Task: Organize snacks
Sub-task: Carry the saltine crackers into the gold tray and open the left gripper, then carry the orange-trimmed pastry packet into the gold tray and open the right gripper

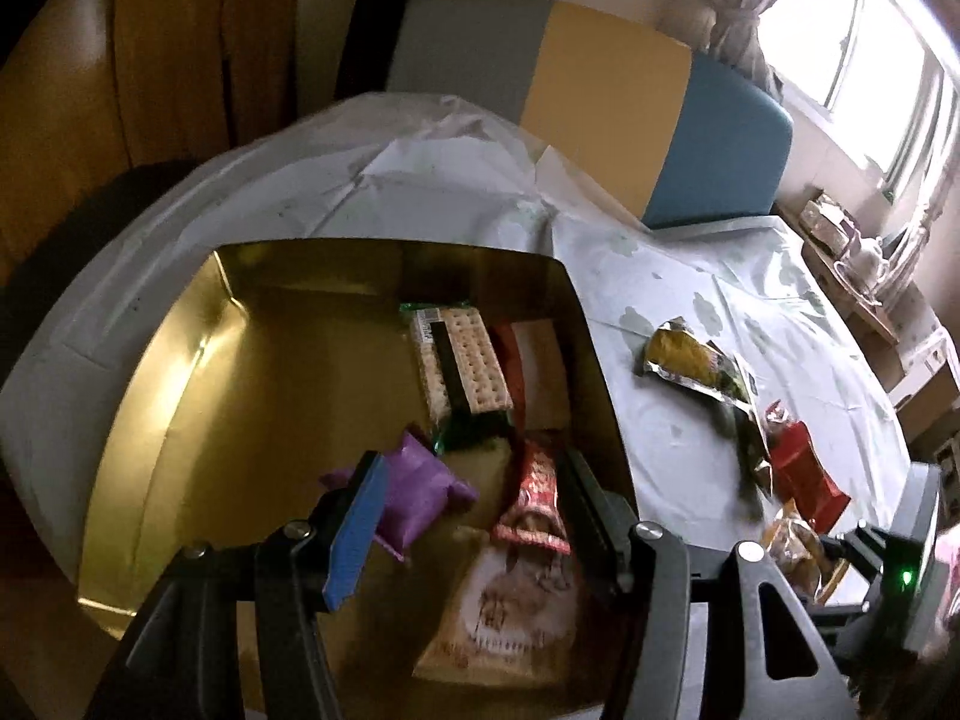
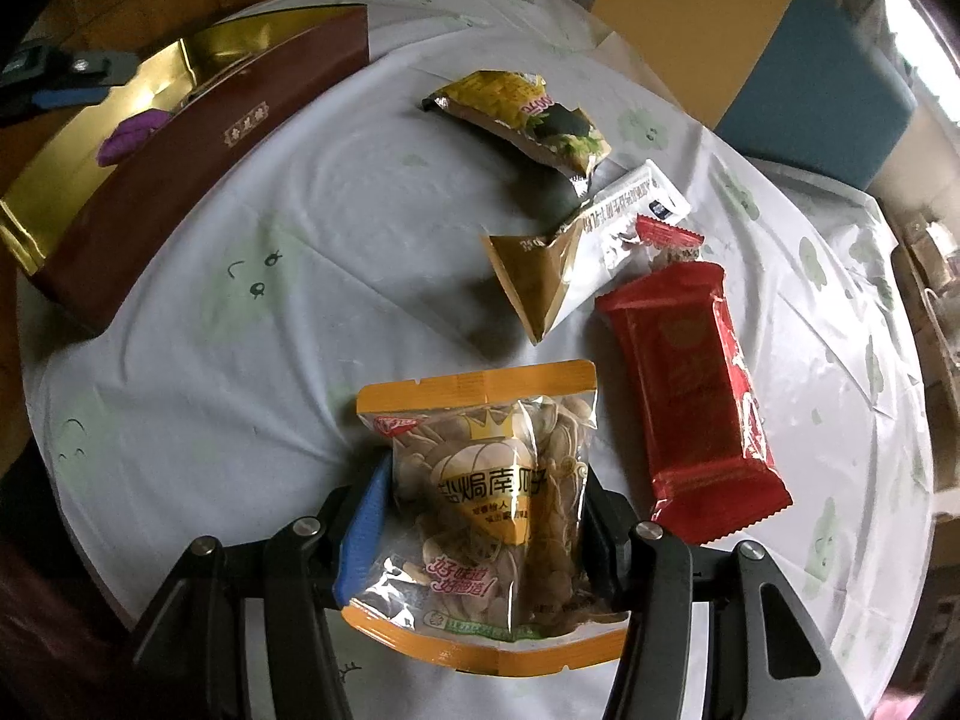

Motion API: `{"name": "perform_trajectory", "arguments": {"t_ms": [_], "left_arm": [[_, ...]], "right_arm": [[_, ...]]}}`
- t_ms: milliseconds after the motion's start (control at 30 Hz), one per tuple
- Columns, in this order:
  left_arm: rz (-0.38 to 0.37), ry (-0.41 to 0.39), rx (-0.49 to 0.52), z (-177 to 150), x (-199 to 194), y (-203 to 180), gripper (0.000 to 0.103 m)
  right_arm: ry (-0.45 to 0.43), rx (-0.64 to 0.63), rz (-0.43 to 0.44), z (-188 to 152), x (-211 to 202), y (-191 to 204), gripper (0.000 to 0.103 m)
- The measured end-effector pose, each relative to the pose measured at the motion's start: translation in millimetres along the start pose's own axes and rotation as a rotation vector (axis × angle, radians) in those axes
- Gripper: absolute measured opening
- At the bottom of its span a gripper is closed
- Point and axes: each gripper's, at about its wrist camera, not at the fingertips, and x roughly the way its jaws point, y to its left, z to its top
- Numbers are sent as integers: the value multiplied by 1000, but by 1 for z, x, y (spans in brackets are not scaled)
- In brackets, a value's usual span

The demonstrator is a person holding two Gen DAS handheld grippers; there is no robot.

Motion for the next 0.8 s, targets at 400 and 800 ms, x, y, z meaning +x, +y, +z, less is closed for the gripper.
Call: {"name": "perform_trajectory", "arguments": {"t_ms": [400, 800], "left_arm": [[31, -9, 15, -24, -21, 11, 59], [39, -12, -54, -33, -26, 43, 59]], "right_arm": [[0, 20, 5, -1, -2, 0, 56], [11, 133, 74, 13, -12, -9, 52]]}}
